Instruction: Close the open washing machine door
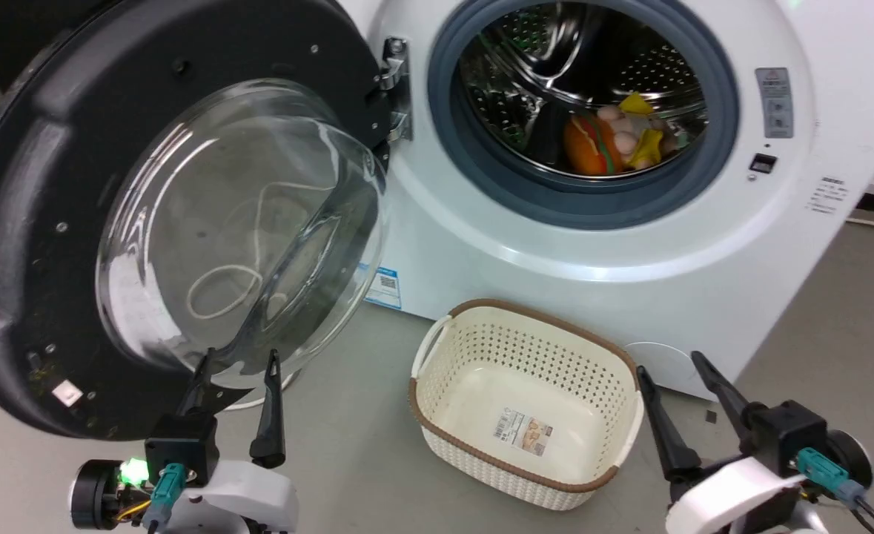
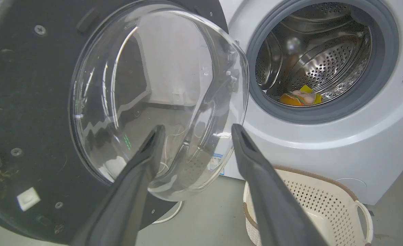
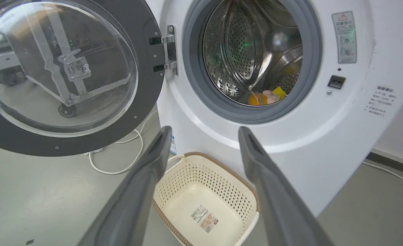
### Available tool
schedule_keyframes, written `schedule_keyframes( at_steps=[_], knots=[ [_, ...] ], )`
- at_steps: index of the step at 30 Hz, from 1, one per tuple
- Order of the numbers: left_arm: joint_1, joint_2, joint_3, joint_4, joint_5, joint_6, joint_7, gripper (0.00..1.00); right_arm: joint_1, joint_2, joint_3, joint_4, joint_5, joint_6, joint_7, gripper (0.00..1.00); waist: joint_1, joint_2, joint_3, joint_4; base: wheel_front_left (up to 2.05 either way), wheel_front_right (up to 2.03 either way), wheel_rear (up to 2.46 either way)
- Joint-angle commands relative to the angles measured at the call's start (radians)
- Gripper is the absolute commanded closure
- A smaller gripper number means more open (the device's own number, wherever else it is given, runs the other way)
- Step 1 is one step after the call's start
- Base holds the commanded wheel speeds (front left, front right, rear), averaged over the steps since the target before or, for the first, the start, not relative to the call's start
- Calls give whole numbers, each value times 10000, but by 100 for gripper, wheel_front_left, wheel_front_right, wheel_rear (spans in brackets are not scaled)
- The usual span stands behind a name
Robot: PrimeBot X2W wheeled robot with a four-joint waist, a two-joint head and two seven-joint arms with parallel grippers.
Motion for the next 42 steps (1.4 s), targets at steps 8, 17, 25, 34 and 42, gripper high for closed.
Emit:
schedule_keyframes(
  at_steps=[8,17,25,34,42],
  knots=[
    [285,-13,110,-246,-83,179,-236,0,-430,15,429,394,40,3,-228,0,0,0,88,410,-7,-7,-7],
    [362,-15,119,-331,-57,218,-425,0,-518,-20,646,574,148,4,-416,0,0,0,133,806,-6,-6,-6],
    [422,-8,140,-392,-56,255,-592,0,-561,-35,785,706,239,4,-583,0,0,0,174,1158,-2,-2,-2],
    [469,14,142,-441,-42,283,-780,0,-615,-28,857,903,395,5,-771,0,0,0,192,1539,0,0,0],
    [369,-48,336,-536,-712,93,-947,100,-600,-1,745,1062,560,6,-938,0,0,0,191,1875,0,0,0]
  ],
)
